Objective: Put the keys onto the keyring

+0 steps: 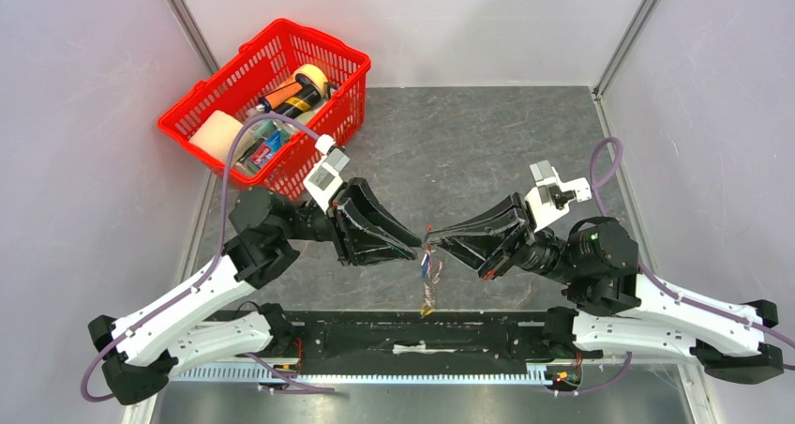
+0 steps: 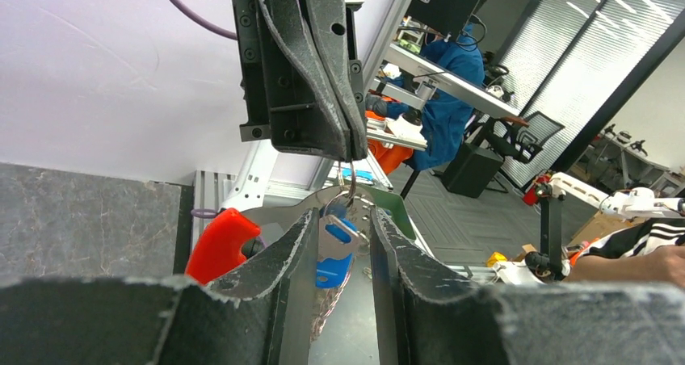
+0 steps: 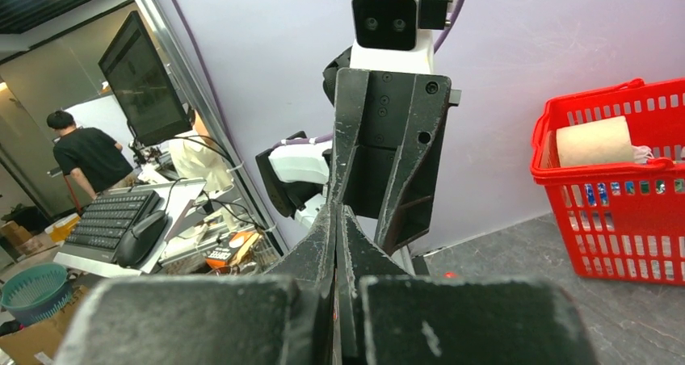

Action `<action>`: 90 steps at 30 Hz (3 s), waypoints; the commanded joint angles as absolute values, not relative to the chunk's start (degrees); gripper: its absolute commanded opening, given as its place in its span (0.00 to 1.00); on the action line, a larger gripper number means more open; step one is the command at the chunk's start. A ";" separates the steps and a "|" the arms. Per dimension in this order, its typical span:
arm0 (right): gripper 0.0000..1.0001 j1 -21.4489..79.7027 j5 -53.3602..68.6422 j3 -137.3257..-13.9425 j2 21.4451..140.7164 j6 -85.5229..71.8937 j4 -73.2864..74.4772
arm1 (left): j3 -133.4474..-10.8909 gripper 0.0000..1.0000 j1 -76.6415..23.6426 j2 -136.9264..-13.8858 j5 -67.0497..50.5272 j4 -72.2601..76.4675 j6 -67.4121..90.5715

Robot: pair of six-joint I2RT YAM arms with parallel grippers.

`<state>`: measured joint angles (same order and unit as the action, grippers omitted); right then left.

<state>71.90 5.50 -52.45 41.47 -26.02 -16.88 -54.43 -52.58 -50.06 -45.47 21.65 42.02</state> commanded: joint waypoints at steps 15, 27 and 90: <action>0.00 72.25 0.35 -49.82 41.93 -29.84 -24.79 | -56.34 0.31 -52.38 -49.90 -44.25 26.00 40.65; 0.00 72.25 0.35 -49.83 42.86 -30.12 -26.11 | -56.25 0.02 -52.38 -50.28 -44.19 25.94 40.72; 0.37 72.25 15.59 -81.02 53.43 -16.32 38.76 | -53.53 0.02 -52.55 -55.16 -61.00 14.83 39.64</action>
<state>72.14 15.79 -79.66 53.74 -15.97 42.02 -53.69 -52.47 -55.64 -59.64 11.73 38.63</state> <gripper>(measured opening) 0.380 0.029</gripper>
